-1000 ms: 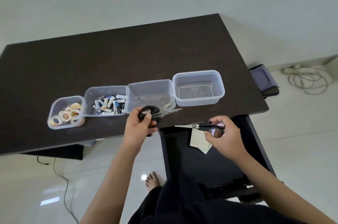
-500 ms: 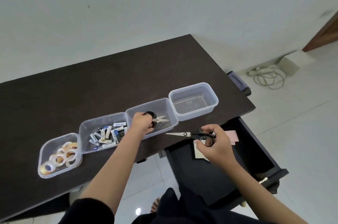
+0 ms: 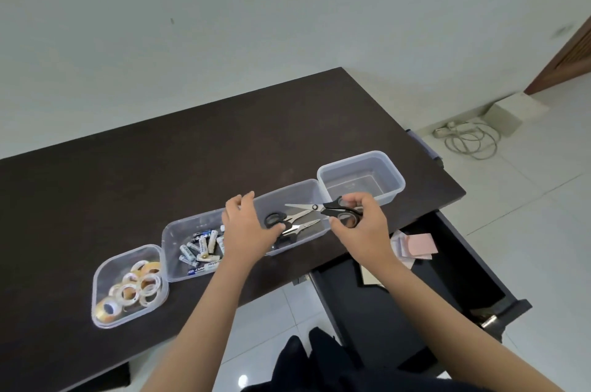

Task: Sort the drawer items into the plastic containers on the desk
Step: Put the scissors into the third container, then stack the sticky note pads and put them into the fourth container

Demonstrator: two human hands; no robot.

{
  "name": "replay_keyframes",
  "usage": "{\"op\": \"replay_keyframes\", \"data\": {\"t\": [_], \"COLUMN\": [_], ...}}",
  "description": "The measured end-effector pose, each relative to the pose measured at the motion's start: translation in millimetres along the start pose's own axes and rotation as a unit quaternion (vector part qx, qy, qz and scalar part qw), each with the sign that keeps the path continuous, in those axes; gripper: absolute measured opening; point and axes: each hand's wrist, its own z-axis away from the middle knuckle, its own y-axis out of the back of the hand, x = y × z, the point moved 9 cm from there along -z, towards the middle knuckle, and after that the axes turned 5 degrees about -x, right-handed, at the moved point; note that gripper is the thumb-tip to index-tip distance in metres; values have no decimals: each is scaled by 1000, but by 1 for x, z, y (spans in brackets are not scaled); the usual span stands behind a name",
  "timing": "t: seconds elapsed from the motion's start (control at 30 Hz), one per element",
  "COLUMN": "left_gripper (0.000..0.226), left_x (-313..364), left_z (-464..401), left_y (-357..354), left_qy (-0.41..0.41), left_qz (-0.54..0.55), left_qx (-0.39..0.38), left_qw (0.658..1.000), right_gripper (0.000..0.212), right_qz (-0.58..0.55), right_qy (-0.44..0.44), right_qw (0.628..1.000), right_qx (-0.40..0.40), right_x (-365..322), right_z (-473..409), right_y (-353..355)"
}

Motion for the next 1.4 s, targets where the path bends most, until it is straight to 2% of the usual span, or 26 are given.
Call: {"op": "replay_keyframes", "data": {"t": [0.1,0.3,0.5,0.67,0.77,0.87,0.93,1.03,1.13,1.23,1.4], "left_gripper": [104,102,108,108,105,91,77,54,39,35,43], "left_x": [-20,-26,-28,-27,-23,-8,5,27,52,78,87], "left_z": [2,6,9,11,15,28,43,66,86,101,105], "left_y": [-12,-16,-17,-17,-17,-19,-25,-47,-86,-140,-232], "left_qy": [15,-7,-11,-10,-11,-46,-81,-113,-150,-176,-123], "left_qz": [-63,-13,0,-27,-35,-5,34,66,89,83,43], "left_qx": [-50,-55,-56,-43,-18,29,71,120,127,81,-42], "left_qw": [997,998,998,999,999,999,994,984,977,978,991], "right_gripper": [39,48,49,38,26,19,15,13,13,14,23], "right_qz": [38,136,225,202,153,122,116,121,152,192,267], "right_qy": [5,-40,-47,16,99,183,204,182,143,63,-27], "right_qw": [999,982,959,966,976,972,970,973,973,971,943], "right_qx": [-36,-121,-169,-164,-120,-77,-64,-75,-103,-130,-194], "right_x": [-7,9,28,18,1,-8,-1,29,69,118,184], "right_z": [-16,-36,-42,-36,-23,-3,10,22,30,30,19], "right_y": [-33,-93,-103,-92,-76,-56,-42,-19,8,42,90]}}
